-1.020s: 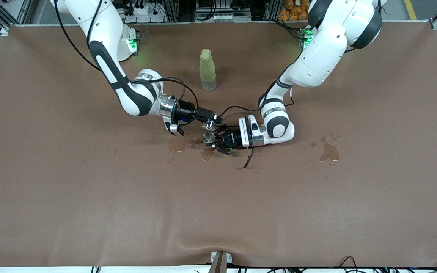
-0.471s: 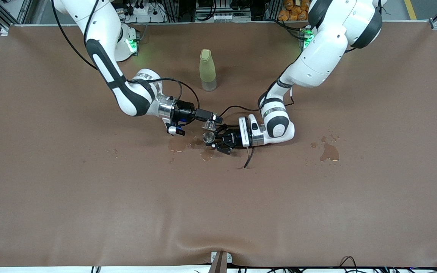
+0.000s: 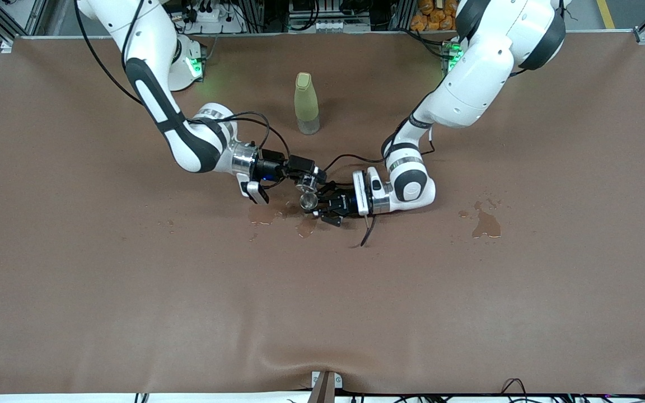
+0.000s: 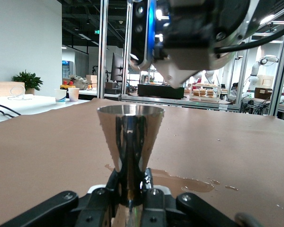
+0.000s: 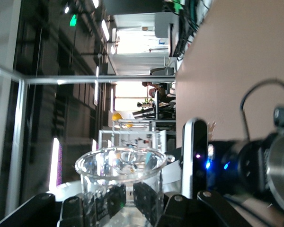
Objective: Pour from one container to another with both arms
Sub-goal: 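Carry the beaker back with the right gripper while the left gripper returns the jigger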
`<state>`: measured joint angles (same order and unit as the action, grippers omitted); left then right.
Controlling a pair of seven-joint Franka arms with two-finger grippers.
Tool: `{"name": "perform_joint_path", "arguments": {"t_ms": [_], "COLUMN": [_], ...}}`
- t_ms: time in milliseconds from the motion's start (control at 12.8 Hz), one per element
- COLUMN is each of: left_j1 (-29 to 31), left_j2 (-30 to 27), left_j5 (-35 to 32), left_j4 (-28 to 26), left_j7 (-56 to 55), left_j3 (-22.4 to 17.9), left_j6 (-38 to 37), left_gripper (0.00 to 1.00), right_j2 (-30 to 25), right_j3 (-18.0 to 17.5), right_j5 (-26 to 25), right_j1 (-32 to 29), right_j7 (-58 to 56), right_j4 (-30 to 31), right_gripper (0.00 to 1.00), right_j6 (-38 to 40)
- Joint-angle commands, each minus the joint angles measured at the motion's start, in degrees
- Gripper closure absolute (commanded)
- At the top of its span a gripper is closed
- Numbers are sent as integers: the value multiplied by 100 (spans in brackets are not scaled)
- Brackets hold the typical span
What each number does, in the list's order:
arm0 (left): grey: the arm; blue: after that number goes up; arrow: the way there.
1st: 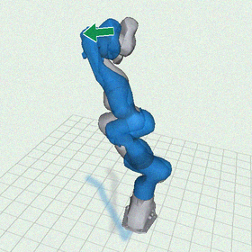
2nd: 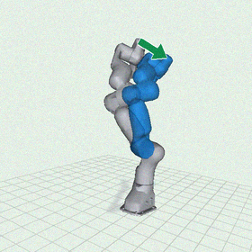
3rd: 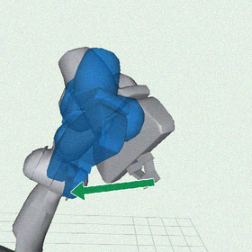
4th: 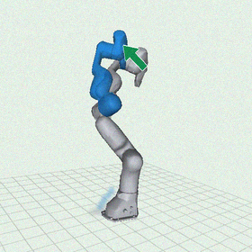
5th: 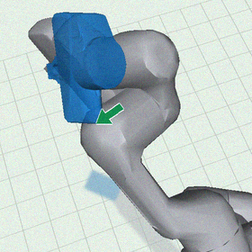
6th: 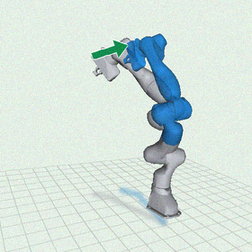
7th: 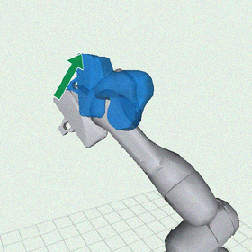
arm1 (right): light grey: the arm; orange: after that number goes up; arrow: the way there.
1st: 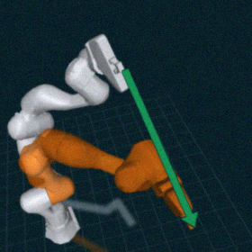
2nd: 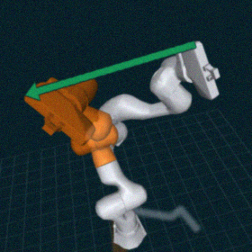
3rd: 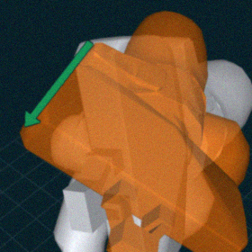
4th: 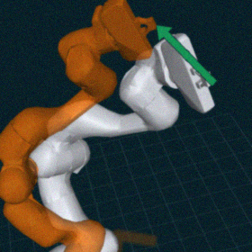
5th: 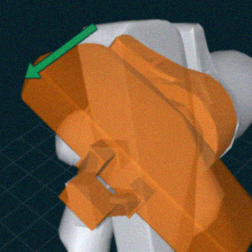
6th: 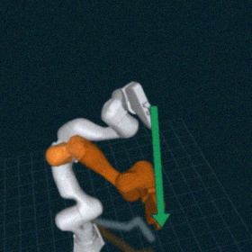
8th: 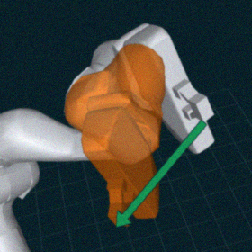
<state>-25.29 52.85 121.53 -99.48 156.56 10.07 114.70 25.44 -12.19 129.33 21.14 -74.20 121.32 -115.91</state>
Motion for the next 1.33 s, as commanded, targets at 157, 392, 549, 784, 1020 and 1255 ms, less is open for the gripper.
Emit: {"name": "perform_joint_path", "arguments": {"t_ms": [157, 392, 549, 784, 1020, 1255], "left_j1": [366, 761, 1243, 2218, 3448, 4153], "left_j2": [-232, -381, -529, -662, -741, -742], "left_j5": [178, -224, -1118, -2244, -3947, -4690], "left_j4": [-239, -257, -265, -511, -511, -494], "left_j7": [375, 86, -440, -530, -1020, -1110], "left_j3": [74, 30, 39, 91, 91, 83], "left_j6": [-36, -18, -18, -366, -1247, -1704], "left_gripper": [100, 100, 100, 100, 100, 100], "right_j2": [-548, -636, -619, -584, -531, -312], "right_j3": [155, 383, 699, 1287, 1649, 1729], "right_j5": [-1486, -2787, -3665, -4827, -5592, -5892], "right_j1": [-864, -1584, -2007, -2403, -2711, -3036], "right_j7": [-1657, -2290, -2607, -3195, -3889, -4908], "right_j4": [251, 251, 225, 85, -82, -223], "right_gripper": [100, 100, 100, 100, 100, 100], "right_j6": [33, 575, 1322, 2202, 2669, 2688]}}
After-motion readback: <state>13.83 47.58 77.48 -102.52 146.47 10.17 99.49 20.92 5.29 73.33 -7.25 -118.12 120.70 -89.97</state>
